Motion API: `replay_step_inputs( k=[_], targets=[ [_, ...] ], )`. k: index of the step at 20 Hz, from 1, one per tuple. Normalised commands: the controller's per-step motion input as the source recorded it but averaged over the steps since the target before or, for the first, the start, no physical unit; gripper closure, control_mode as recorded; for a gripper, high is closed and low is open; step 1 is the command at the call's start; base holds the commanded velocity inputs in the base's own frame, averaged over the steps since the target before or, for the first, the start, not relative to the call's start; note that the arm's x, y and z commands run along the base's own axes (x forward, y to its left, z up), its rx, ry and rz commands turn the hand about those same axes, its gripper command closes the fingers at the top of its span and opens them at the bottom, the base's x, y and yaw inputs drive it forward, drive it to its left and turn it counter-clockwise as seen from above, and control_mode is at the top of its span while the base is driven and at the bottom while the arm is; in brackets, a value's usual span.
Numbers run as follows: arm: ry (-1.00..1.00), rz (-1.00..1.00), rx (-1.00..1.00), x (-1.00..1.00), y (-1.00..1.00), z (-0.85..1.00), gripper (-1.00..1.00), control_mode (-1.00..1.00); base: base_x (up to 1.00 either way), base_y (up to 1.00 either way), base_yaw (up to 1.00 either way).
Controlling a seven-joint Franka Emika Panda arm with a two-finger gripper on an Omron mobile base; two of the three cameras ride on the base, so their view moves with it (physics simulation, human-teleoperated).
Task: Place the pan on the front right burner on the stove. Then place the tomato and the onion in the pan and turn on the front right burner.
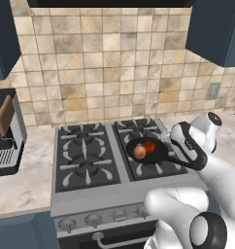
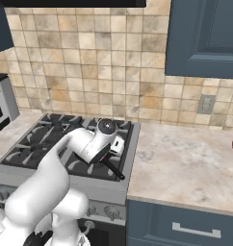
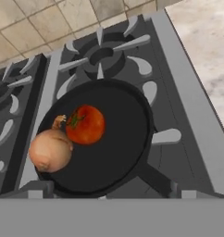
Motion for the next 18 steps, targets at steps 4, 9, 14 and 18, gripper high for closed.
replay_step_inputs(
  k=[4, 9, 14, 18],
  targets=[
    [-0.07, 0.01, 0.00, -0.31, -0.03, -0.11, -1.00, -1.00, 0.00, 0.00, 0.00],
    [-0.11, 0.03, 0.00, -0.46, 0.02, -0.33, -1.00, -1.00, 0.00, 0.00, 0.00],
    [-0.06, 0.00, 0.00, -0.22, 0.00, -0.10, -1.00, -1.00, 0.00, 0.00, 0.00],
    [-0.04, 0.00, 0.00, -0.10, -0.03, -0.08, -1.00, -1.00, 0.00, 0.00, 0.00]
  ],
)
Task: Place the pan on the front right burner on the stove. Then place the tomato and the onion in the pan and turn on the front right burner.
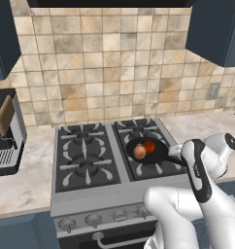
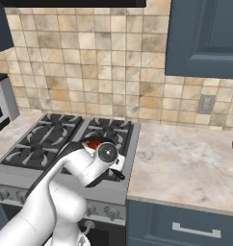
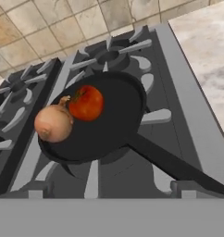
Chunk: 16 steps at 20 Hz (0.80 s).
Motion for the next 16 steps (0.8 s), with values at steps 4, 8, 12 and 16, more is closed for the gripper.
replay_step_inputs(
  k=[4, 8, 12, 16],
  targets=[
    [-0.03, 0.01, 0.00, -0.14, -0.19, -0.07, -1.00, -1.00, 0.00, 0.00, 0.00],
    [-0.06, 0.05, 0.00, -0.01, -0.33, -0.08, -1.00, -1.00, 0.00, 0.00, 0.00],
    [-0.19, 0.06, 0.02, -0.04, -0.38, -0.07, -1.00, -1.00, 0.00, 0.00, 0.00],
    [-0.21, 0.06, 0.02, -0.08, -0.36, 0.00, -1.00, -1.00, 0.00, 0.00, 0.00]
  ],
)
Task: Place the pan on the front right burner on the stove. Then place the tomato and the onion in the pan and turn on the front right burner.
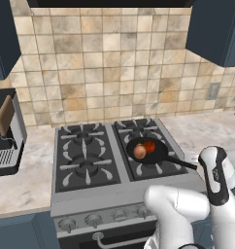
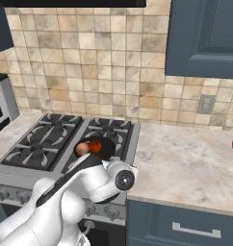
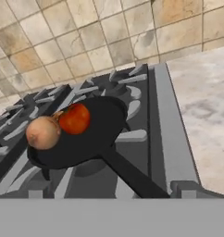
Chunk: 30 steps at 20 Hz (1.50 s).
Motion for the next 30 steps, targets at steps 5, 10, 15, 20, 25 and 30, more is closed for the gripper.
replay_step_inputs(
  k=[5, 10, 15, 20, 25, 30],
  targets=[
    [-0.18, 0.08, 0.01, -0.21, -0.31, 0.00, -1.00, -1.00, 0.00, 0.00, 0.00],
    [-0.16, 0.08, 0.05, -0.35, -0.23, 0.16, -1.00, -1.00, 0.00, 0.00, 0.00],
    [-0.18, 0.06, 0.01, -0.67, -0.12, -0.01, -1.00, -1.00, 0.00, 0.00, 0.00],
    [-0.22, 0.01, 0.02, -0.58, -0.02, -0.03, -1.00, -1.00, 0.00, 0.00, 0.00],
    [-0.18, 0.00, 0.01, -0.22, 0.10, 0.00, -1.00, -1.00, 0.00, 0.00, 0.00],
    [-0.18, -0.06, 0.02, -0.06, 0.33, -0.23, -1.00, -1.00, 0.00, 0.00, 0.00]
  ],
)
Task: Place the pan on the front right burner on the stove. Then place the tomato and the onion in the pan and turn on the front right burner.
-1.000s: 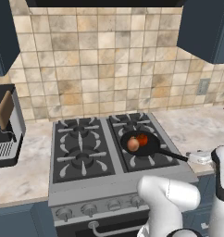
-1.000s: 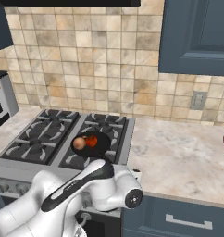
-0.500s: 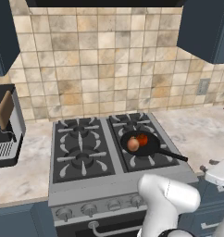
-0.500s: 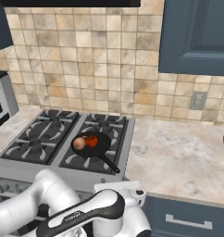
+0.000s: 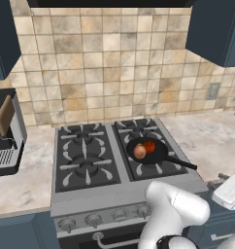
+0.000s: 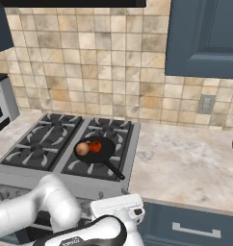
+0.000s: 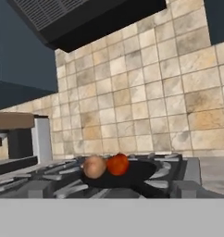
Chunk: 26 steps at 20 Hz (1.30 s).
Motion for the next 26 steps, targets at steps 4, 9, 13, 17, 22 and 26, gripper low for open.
replay_step_inputs(
  k=[4, 9, 13, 17, 22, 26],
  targets=[
    [-0.19, -0.10, 0.01, -0.20, 0.06, -0.23, -1.00, -1.00, 0.00, 0.00, 0.00],
    [-0.18, -0.13, 0.02, -0.25, 0.00, -0.22, -1.00, -1.00, 0.00, 0.00, 0.00],
    [-0.08, -0.15, 0.00, 0.00, 0.00, -0.31, -1.00, -1.00, 0.00, 0.00, 0.00],
    [-0.02, -0.17, 0.00, 0.12, 0.00, -0.47, -1.00, -1.00, 0.00, 0.00, 0.00],
    [0.00, -0.15, 0.00, 0.25, 0.00, -0.55, -1.00, -1.00, 0.00, 0.00, 0.00],
    [0.00, -0.15, -0.03, 0.49, -0.11, -0.45, -1.00, -1.00, 0.00, 0.00, 0.00]
  ],
)
